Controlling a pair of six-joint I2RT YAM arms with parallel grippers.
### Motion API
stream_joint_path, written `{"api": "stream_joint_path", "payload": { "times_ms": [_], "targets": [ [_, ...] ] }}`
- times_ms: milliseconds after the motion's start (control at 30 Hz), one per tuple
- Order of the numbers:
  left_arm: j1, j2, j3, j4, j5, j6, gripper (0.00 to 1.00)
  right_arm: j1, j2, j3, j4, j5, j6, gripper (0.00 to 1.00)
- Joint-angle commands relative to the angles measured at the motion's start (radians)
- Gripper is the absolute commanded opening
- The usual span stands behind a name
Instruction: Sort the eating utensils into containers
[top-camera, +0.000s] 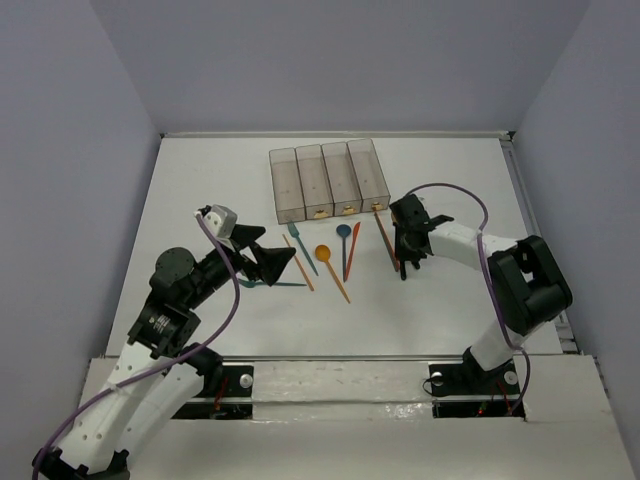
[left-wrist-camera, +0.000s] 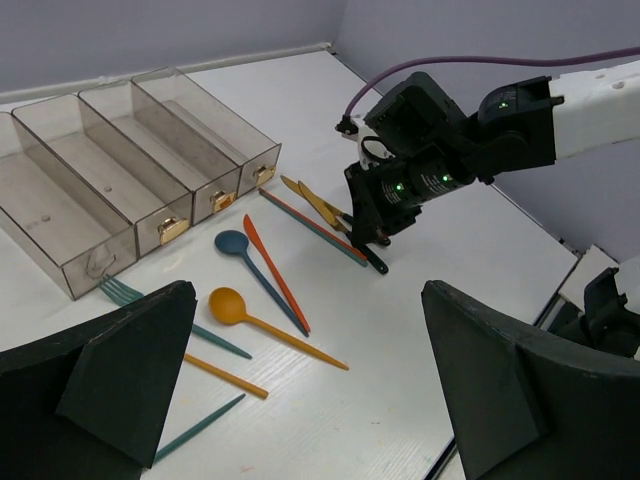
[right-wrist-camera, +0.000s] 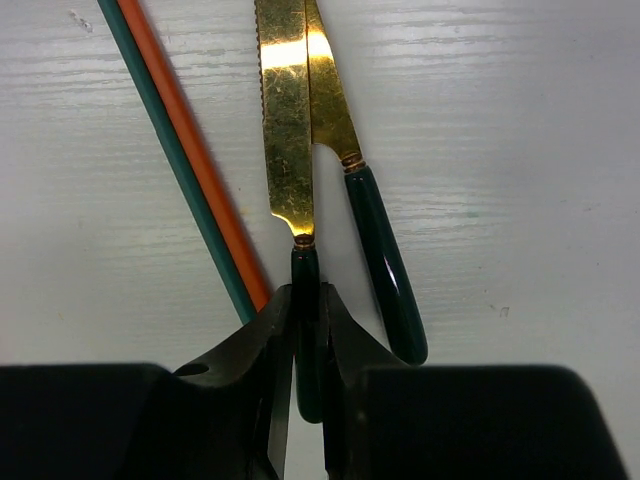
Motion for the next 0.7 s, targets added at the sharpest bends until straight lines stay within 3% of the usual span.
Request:
{"api": "stream_joint_path", "payload": {
  "times_ms": [0, 233, 433, 667],
  "targets": [
    [0.004, -0.013, 0.041, 0.037, 0.015, 0.008, 0.99, 0.011, 0.008, 0.028, 0.007, -0.002, -0.004, 0.13],
    [0.004, -0.025, 0.041, 0.037, 0.013, 0.01, 0.99, 0.011, 0.036, 0.039, -0.002, -0.007, 0.001, 0.18],
    [0.004, -0.022, 0.041, 0.037, 0.013, 0.01, 0.99, 0.011, 0.004, 0.031, 0.013, 0.01, -0.002, 0.0],
    [0.004, -0.016, 0.041, 0.04, 0.016, 0.008, 0.99, 0.02, -0.201, -0.039, 0.091, -0.008, -0.051, 0.0]
  ]
}}
